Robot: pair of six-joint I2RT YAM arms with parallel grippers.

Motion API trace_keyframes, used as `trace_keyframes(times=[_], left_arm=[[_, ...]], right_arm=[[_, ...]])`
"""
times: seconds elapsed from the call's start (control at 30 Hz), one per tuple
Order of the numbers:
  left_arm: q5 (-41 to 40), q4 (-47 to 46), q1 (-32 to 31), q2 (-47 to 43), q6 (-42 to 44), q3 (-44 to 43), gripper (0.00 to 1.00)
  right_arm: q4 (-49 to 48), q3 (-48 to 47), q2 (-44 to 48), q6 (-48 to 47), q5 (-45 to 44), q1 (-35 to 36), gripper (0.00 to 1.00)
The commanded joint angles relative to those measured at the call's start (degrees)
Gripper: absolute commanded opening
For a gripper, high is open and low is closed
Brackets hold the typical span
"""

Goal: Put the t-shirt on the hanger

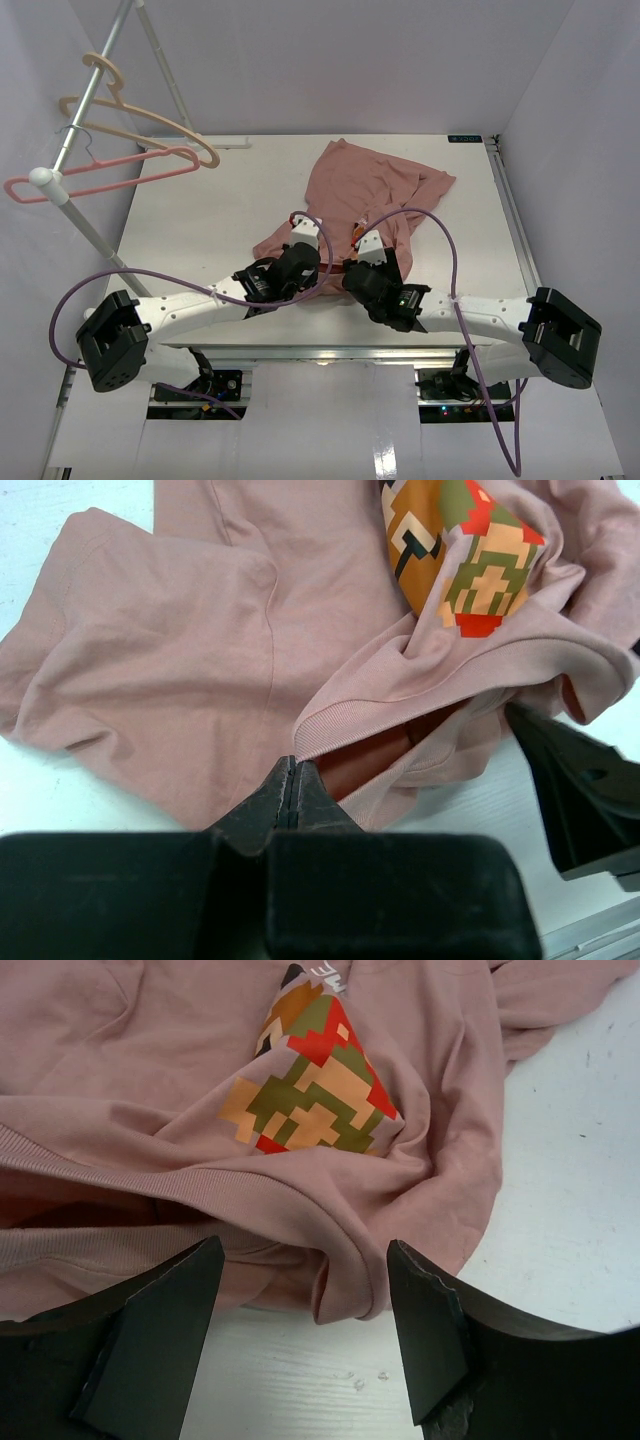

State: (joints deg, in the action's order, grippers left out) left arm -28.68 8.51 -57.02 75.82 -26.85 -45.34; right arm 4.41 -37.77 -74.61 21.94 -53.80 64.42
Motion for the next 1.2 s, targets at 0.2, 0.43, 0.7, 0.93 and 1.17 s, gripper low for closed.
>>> trace_keyframes(times=[0.2,0.43,0.7,0.93,1.17], left_arm=[[1.8,-1.9,0.6,-4.9,-1.3,0.8,0.0],[1.9,-1.7,0.8,-5.5,-1.3,1.1,0.0],[1.9,-1.7,1.0,-5.6,-1.3,1.3,0.0],[2.0,-1.7,1.1,-5.9,-1.4,1.2,0.0],[2.0,-1.7,1.2,-5.9,-1.5,1.3,0.0]], right_arm=[[-11.2,1.3,-3.2,-5.1,-7.4,-0.8,0.77],[-5.1,-0.2,-3.2,0.3,-12.2,-2.2,0.76],[7.0,-2.5,-1.7,8.5,-15.3,-2.6,0.75],[15.6,-5.2,-1.8,14.9,-16.1,-2.6,0.73],[19.4,-6.5,-3.7,18.4,-14.4,-2.6,0.62]])
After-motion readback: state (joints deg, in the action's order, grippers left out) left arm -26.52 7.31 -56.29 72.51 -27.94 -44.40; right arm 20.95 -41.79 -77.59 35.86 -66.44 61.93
